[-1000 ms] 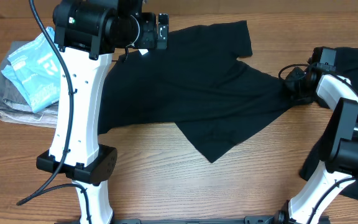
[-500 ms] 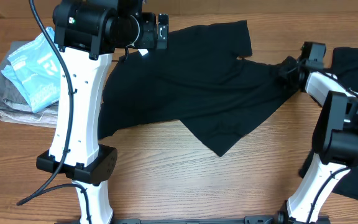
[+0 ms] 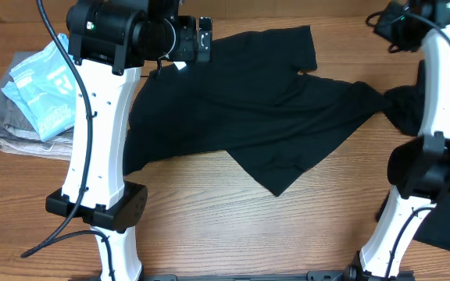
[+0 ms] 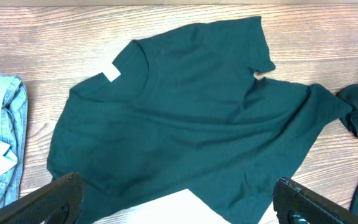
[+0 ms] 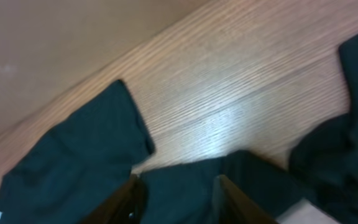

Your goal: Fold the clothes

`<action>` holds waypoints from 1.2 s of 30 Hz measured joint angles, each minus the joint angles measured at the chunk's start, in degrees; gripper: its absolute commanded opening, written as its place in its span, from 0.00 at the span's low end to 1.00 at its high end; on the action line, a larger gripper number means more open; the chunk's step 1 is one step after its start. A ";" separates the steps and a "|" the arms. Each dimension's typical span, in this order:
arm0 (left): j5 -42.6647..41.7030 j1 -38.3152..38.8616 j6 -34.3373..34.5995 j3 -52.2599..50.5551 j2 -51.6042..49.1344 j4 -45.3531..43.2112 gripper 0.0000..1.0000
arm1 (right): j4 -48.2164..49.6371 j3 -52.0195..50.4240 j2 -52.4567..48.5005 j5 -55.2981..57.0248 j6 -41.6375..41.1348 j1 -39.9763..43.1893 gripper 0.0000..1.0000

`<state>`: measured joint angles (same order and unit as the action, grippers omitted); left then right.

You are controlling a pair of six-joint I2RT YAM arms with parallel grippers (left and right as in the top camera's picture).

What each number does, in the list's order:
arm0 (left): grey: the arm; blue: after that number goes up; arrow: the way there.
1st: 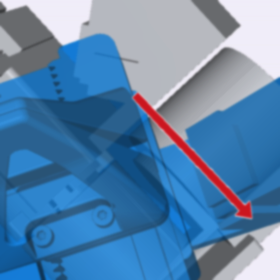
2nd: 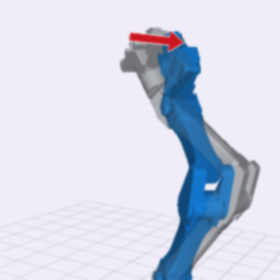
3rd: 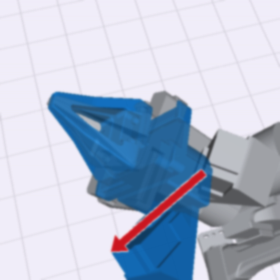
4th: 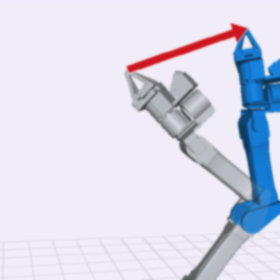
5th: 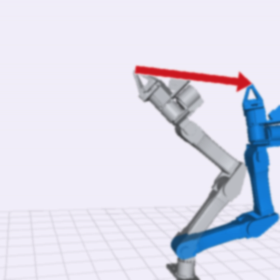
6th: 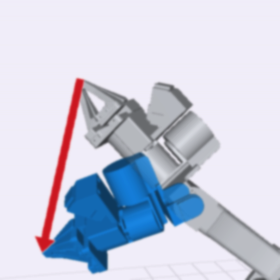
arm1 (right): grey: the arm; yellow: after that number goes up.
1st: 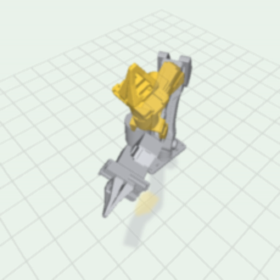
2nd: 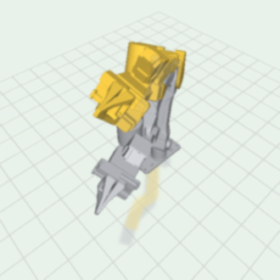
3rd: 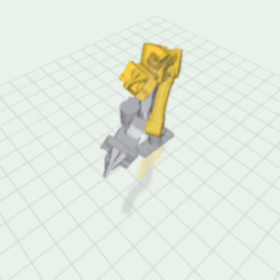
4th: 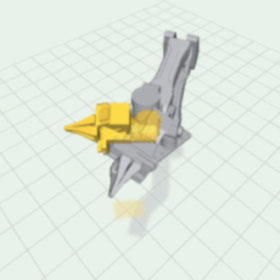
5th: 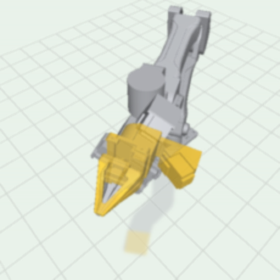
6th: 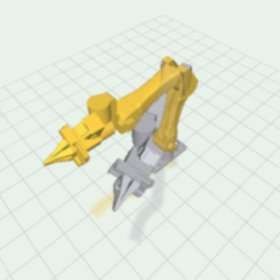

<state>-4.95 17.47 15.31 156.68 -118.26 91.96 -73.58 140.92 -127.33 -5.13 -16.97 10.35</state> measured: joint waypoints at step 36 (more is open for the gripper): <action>0.02 0.00 0.00 0.00 0.00 -0.02 1.00 | -5.60 -27.91 6.78 -2.47 -5.40 -0.87 0.04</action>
<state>-4.93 17.47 15.31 156.68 -118.26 91.94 -79.18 113.01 -120.55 -7.60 -22.37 9.47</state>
